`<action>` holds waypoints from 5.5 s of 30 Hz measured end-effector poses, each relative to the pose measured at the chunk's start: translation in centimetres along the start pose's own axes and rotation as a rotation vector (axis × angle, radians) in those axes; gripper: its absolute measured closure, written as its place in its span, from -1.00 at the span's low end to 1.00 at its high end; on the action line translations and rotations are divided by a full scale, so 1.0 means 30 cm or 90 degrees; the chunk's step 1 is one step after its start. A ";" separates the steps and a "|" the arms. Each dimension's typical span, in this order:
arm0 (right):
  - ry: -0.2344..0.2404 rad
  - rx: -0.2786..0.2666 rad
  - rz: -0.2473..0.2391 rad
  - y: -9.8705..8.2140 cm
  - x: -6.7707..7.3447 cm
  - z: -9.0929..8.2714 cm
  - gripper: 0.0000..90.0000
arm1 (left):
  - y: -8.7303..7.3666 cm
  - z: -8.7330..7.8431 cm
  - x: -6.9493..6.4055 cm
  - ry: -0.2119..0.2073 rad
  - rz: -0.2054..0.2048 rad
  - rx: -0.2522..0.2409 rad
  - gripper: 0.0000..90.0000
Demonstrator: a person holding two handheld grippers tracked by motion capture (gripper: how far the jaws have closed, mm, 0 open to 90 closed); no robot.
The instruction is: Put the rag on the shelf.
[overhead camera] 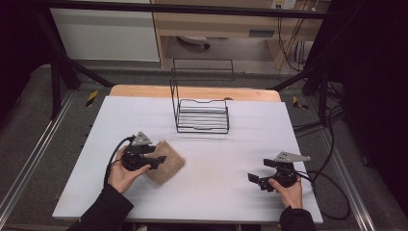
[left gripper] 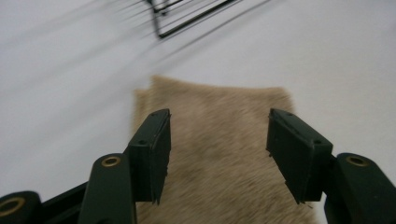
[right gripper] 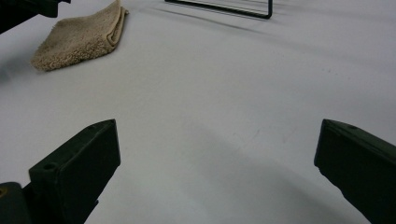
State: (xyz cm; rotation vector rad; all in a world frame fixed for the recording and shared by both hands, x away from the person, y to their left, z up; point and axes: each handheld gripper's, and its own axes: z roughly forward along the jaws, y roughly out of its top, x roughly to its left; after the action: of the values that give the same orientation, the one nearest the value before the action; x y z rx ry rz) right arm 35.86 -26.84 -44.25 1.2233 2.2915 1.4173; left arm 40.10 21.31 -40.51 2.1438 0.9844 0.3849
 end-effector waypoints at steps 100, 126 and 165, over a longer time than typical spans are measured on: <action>-0.028 0.155 -0.051 0.311 0.408 0.529 0.87 | -0.117 0.012 -0.100 -0.061 -0.121 0.050 0.84; -0.021 0.047 -0.059 0.263 0.291 0.389 -0.11 | -0.005 0.067 0.005 0.003 -0.038 0.014 -0.37; -0.011 0.040 -0.014 0.239 0.300 0.401 -0.58 | 0.022 0.216 0.033 -0.054 -0.097 0.049 0.73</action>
State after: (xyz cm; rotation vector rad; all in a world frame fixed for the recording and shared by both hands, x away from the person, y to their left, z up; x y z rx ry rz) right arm 40.42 -10.92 -42.53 1.2175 2.3477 1.3325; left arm 44.55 18.54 -44.52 2.1184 1.1204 0.1829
